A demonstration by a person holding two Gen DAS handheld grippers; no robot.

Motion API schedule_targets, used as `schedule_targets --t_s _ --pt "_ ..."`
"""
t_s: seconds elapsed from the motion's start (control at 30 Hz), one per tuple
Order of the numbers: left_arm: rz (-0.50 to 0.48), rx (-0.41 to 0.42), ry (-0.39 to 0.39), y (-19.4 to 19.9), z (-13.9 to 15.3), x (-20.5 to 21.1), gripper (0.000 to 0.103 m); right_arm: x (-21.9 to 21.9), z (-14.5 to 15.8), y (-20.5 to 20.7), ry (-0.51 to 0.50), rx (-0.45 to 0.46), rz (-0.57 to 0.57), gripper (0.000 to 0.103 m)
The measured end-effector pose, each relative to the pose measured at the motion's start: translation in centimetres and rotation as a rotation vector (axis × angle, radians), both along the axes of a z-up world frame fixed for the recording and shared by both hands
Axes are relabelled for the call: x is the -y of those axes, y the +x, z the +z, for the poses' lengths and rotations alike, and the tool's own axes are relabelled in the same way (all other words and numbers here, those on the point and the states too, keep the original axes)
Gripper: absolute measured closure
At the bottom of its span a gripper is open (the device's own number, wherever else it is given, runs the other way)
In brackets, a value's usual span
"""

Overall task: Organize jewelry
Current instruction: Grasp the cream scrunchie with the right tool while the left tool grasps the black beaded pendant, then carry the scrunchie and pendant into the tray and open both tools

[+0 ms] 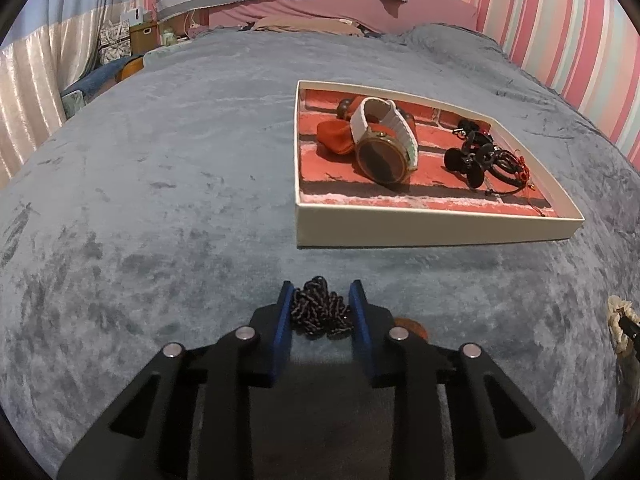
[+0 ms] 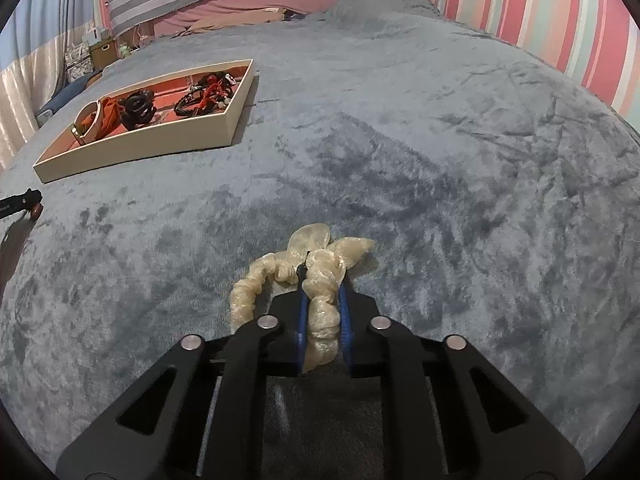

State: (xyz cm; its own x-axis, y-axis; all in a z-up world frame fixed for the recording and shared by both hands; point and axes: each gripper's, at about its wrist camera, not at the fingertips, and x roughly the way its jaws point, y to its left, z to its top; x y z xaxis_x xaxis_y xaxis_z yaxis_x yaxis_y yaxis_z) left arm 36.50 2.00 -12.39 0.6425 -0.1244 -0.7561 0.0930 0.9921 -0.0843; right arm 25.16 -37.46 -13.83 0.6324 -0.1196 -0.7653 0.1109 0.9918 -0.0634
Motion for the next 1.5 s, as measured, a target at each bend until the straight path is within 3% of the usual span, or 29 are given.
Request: schedule_targets --t_s 0.33,0.67,1.03,1.2,1.5 --pt "-0.027 0.048 -0.017 -1.1 1.7 0.2 0.076 0.1 0.8 0.2 0.001 0.028 -0.012 0.091" --pt "-0.055 0.111 -0.047 -1.4 5.0 0.7 0.077 0.0 3.6 2.0 0.023 0.092 0.002 0.092" --pt "-0.056 0.162 -0.055 2.3 8.6 0.7 0.082 -4.2 7.8 9.1 0.045 0.178 0.091 0.092" --pt "-0.061 0.162 -0.038 4.6 8.5 1.5 0.082 -6.8 7.7 12.6 0.053 0.18 0.137 0.092" --pt "-0.067 0.107 -0.007 7.9 4.5 4.0 0.082 -10.7 4.5 17.4 0.073 0.142 0.193 0.092"
